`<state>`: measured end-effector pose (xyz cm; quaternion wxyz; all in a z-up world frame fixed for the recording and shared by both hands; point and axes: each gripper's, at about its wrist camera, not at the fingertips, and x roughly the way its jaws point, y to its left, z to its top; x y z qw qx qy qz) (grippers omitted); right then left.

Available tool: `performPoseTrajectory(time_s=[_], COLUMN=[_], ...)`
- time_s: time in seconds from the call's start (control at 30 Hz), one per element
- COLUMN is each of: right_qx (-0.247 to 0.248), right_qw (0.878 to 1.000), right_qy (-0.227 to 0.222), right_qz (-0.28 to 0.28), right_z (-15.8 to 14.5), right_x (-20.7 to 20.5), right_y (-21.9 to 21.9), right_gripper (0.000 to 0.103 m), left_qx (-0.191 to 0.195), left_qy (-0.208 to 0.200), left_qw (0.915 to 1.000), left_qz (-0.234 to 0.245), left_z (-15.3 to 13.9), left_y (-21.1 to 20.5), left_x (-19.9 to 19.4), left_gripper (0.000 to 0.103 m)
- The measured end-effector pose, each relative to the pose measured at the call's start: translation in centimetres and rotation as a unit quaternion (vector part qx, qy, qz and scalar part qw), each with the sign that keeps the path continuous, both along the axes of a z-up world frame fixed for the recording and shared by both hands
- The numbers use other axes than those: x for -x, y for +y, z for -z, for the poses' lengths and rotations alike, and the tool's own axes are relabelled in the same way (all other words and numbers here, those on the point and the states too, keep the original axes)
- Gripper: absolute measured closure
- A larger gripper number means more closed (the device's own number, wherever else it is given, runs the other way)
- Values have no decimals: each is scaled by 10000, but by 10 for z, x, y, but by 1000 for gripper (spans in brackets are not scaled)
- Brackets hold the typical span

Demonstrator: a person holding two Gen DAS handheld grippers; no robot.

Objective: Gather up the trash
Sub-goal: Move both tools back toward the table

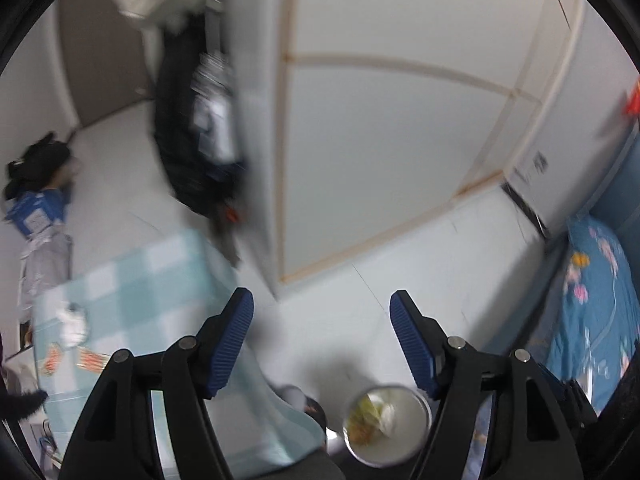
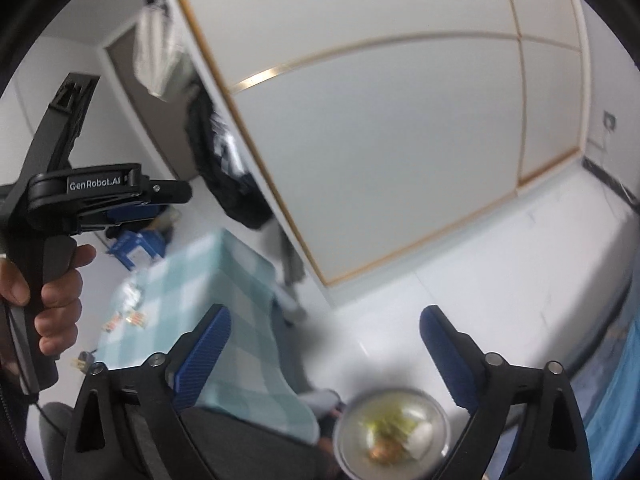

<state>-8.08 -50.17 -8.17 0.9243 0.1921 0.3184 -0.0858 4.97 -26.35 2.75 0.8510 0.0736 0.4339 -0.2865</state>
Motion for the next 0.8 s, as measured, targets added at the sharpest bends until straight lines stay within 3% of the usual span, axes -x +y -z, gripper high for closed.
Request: performPoseTrajectory(time_s=[0.1,0.37,0.5,0.8], right_qx=[120,367,525,707], right_qw=[9993,9925,9869,9709], right_qy=[-260,-739,-938,-1328], right_qz=[-229,-897,-1207,-1863], right_z=[-20,-56,-70,-84], right_x=[-11,-51,-71,-117], right_y=[21,82,114,186], right_gripper=[5,5,5,5], left_qx=[239,531,792,806], left_qy=[-286,-949,-1030,-1689], left_qw=[9983,9859,9756,9461], left_qz=[-440,-1272,-1768,-2644], left_z=[-24,-58,-64,-59], left_y=[41,121,158,206], left_x=[-10,-14,-20,-26], left_gripper=[23,17,12,1])
